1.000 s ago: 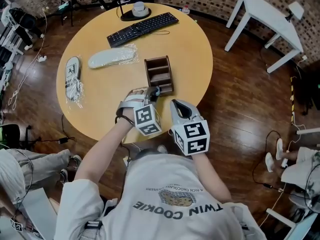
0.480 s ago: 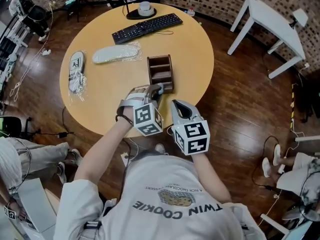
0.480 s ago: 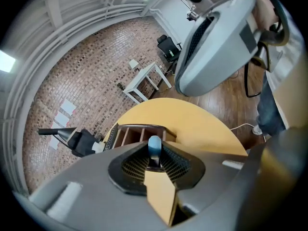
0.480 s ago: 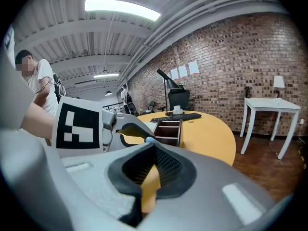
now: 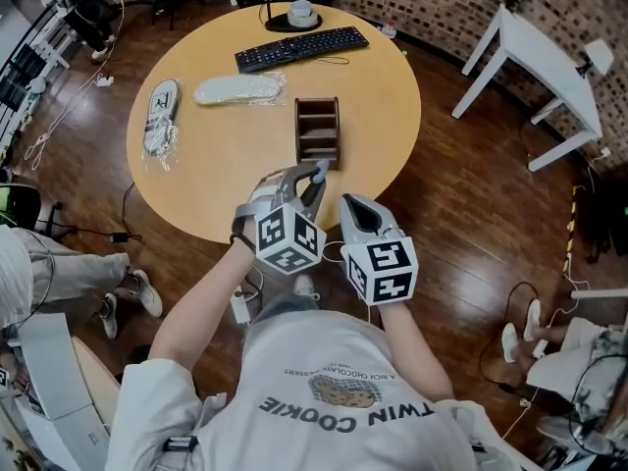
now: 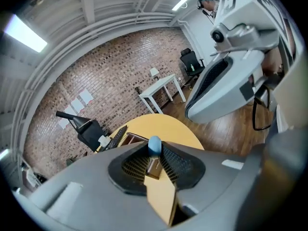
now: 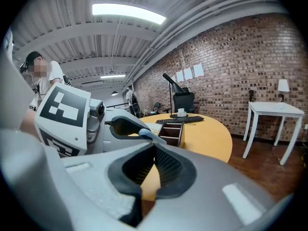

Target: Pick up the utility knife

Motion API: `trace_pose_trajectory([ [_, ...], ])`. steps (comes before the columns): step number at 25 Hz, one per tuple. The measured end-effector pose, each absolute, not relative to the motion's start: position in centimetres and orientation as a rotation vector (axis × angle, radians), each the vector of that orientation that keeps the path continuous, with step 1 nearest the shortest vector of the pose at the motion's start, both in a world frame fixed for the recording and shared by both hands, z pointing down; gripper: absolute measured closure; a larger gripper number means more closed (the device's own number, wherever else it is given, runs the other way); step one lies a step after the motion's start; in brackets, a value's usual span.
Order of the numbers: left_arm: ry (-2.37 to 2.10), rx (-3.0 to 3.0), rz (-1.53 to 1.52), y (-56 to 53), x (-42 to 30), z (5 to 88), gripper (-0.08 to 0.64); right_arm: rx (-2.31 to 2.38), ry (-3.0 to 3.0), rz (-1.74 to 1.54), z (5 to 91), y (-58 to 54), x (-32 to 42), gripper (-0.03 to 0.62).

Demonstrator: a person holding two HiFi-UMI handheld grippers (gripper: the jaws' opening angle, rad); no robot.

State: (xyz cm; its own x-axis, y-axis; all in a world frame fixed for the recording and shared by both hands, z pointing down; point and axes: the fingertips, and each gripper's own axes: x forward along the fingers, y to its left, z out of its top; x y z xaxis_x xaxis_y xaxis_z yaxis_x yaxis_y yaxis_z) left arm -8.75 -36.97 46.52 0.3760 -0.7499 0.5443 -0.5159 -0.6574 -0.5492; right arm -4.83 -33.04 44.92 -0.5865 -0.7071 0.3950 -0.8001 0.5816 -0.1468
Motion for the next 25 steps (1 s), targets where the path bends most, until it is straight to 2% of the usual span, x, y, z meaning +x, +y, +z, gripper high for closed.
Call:
trace_pose_trajectory([
  [25, 1.683, -2.588, -0.740, -20.4, -1.5, 41.7, 0.489, 1.098, -2.664, 0.359, 42.0, -19.5, 2.5, 0.591],
])
